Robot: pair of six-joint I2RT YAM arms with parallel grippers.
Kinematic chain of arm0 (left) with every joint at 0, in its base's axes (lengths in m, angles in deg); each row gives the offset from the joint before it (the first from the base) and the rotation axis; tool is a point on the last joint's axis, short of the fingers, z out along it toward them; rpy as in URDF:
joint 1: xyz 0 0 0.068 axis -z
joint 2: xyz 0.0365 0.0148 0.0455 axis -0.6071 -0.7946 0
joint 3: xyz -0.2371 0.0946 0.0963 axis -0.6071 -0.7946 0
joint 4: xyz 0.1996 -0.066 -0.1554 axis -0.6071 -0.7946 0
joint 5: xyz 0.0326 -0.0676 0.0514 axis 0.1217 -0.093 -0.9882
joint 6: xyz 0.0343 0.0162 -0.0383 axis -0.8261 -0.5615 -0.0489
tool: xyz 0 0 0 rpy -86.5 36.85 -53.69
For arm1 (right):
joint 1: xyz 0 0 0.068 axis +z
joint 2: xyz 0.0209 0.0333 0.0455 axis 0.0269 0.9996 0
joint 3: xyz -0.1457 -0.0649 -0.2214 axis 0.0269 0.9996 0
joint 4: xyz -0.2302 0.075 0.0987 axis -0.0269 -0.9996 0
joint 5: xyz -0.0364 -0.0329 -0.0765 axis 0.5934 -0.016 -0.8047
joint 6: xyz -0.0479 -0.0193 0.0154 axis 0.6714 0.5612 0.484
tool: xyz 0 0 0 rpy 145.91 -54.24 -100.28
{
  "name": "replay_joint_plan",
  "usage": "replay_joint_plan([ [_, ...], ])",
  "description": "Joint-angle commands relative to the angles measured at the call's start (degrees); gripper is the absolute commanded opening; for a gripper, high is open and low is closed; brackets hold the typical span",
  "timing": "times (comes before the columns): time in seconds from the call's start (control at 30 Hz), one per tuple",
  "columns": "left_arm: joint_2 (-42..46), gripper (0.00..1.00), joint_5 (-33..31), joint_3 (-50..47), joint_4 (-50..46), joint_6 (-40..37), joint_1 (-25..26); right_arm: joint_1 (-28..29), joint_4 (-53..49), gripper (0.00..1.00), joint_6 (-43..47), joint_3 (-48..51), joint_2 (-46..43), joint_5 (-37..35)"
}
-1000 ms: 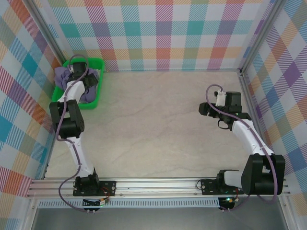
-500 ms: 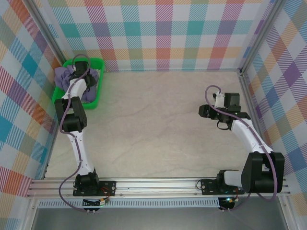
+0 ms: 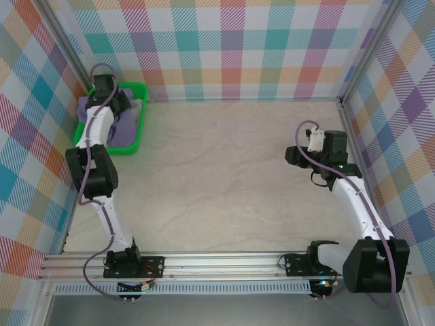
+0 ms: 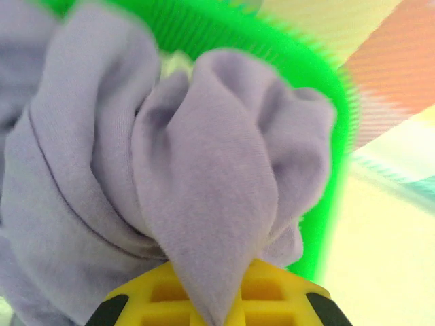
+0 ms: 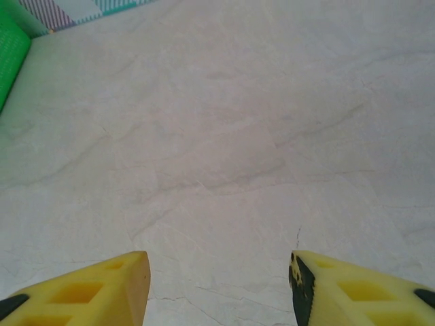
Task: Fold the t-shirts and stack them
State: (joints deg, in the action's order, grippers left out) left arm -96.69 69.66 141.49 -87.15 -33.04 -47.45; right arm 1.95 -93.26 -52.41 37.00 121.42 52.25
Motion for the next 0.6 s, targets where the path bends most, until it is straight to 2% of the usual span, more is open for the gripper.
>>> replay_joint_plan([
  [0.0,10.37,0.0,7.62,2.54,-2.09,3.06,-0.92,0.46,-1.43,0.55,-1.28,-1.33,-2.23,1.95],
  [0.17,17.45,0.0,15.88,3.74,-5.67,6.62,-0.01,0.39,-1.83,0.54,-1.31,-1.0,-4.16,2.12],
  [0.3,22.74,0.0,21.15,4.35,-8.51,7.38,2.72,0.4,-1.77,0.54,-1.17,-0.49,-5.53,2.03],
  [0.43,26.26,0.0,27.2,4.58,-10.99,8.45,7.16,0.4,-1.57,0.54,-1.41,0.08,-6.07,1.62],
  [0.57,28.8,0.0,31.0,4.22,-11.94,8.88,13.64,0.47,-1.09,0.54,-1.51,0.74,-6.31,1.46],
])
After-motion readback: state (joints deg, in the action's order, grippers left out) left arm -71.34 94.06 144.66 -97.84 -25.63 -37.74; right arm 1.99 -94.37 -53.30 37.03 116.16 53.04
